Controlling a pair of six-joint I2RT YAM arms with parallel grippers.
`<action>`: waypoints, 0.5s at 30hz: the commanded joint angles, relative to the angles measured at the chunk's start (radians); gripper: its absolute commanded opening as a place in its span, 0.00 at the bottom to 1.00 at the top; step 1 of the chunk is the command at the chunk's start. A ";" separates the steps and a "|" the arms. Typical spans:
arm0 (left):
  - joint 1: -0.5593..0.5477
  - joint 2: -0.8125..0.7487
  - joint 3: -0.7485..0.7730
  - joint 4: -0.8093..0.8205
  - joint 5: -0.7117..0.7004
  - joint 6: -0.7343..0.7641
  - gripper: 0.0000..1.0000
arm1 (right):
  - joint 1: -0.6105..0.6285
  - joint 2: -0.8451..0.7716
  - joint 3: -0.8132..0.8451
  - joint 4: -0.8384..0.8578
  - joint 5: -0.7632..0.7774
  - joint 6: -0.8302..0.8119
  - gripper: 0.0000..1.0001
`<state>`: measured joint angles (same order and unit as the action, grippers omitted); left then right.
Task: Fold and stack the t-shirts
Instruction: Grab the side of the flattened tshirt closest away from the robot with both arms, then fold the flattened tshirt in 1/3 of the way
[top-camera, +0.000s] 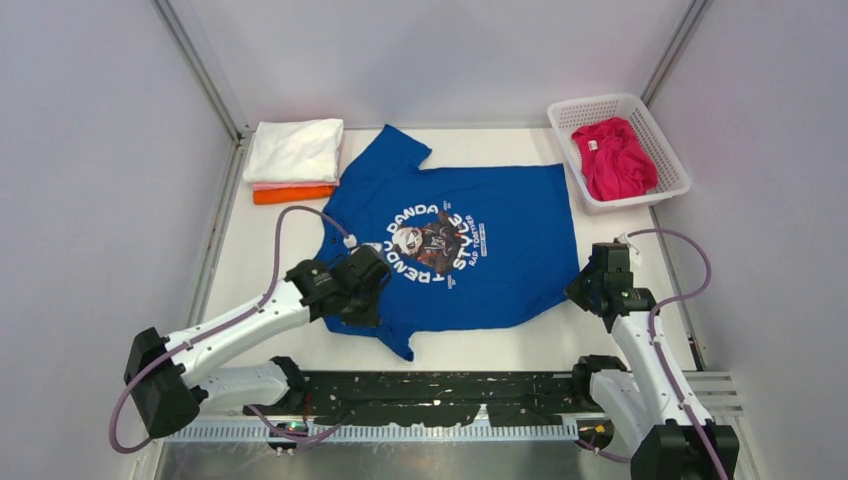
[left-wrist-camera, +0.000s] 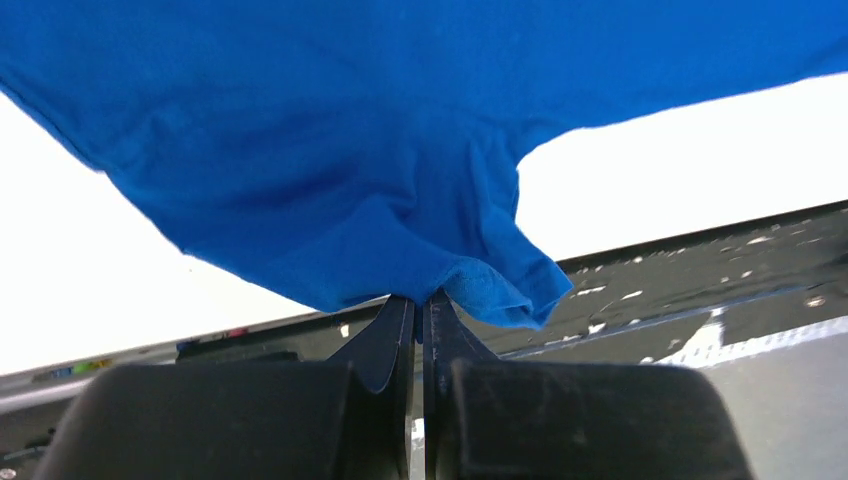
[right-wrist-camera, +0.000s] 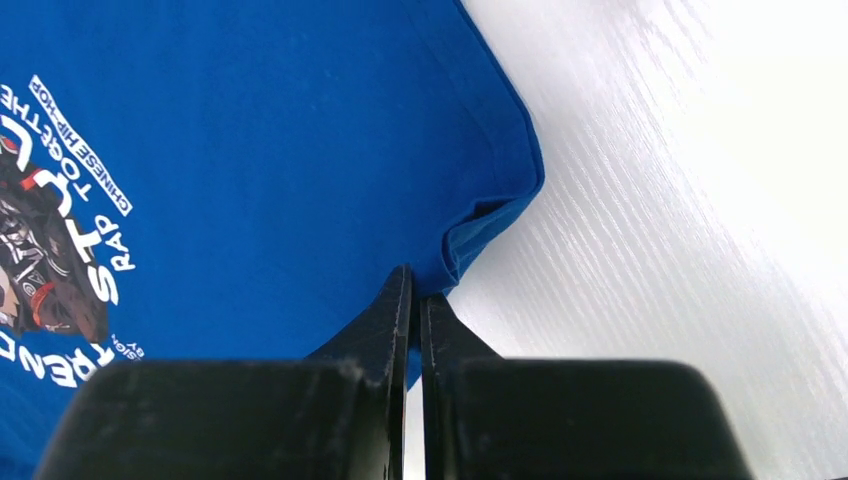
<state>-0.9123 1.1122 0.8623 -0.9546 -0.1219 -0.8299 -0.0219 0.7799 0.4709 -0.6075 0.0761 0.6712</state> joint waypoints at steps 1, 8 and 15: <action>0.113 0.033 0.097 0.087 0.044 0.113 0.00 | -0.003 0.060 0.091 0.051 -0.004 -0.051 0.05; 0.255 0.163 0.278 0.035 0.088 0.193 0.00 | -0.003 0.163 0.187 0.063 0.015 -0.073 0.05; 0.348 0.217 0.377 0.066 0.074 0.257 0.00 | -0.003 0.222 0.257 0.065 0.042 -0.093 0.05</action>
<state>-0.6060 1.3247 1.1664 -0.9134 -0.0391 -0.6350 -0.0219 0.9844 0.6567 -0.5747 0.0792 0.6060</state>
